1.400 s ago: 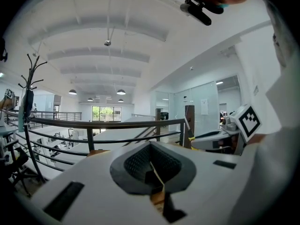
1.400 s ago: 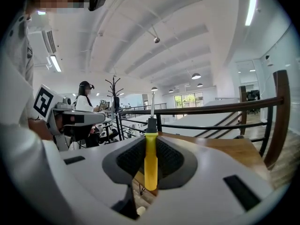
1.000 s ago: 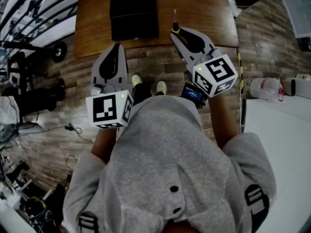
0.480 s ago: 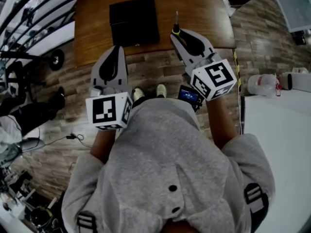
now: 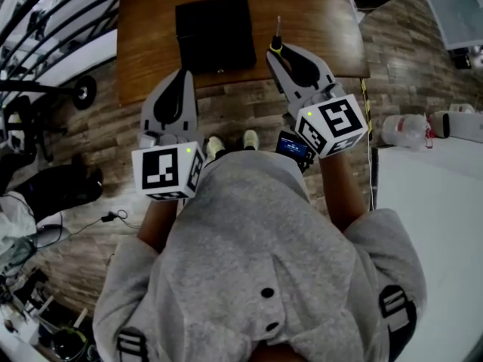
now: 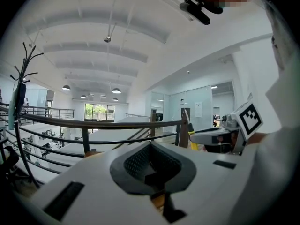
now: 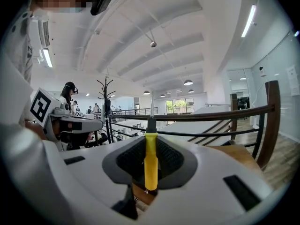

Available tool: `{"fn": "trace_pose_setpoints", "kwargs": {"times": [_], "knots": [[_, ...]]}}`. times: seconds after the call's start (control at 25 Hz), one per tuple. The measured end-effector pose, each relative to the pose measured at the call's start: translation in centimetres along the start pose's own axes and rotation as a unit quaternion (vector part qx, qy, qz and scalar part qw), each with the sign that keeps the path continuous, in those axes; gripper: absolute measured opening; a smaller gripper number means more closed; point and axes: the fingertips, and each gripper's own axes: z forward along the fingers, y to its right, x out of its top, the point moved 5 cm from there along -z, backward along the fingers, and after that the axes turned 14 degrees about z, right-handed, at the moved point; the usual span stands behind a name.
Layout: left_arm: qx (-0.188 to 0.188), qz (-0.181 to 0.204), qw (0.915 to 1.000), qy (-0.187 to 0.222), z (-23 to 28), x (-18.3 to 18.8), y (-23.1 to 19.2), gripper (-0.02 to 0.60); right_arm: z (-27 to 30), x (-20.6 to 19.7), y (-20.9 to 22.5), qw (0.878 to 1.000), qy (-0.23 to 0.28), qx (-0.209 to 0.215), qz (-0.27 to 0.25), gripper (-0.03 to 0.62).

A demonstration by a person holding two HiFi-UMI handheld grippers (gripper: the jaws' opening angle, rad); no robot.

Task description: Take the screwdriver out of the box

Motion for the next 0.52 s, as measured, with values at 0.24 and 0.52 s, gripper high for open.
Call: {"fn": "trace_pose_setpoints", "kwargs": {"times": [0.24, 0.52], "knots": [[0.005, -0.003, 1.0000, 0.000, 0.7, -0.2, -2.2, 0.012, 2.4, 0.4, -0.6, 1.000, -0.007, 0.003, -0.004, 0.081], [0.016, -0.005, 0.9999, 0.002, 0.7, -0.5, -2.3, 0.012, 2.8, -0.1, -0.6, 1.000, -0.009, 0.008, -0.002, 0.081]]}}
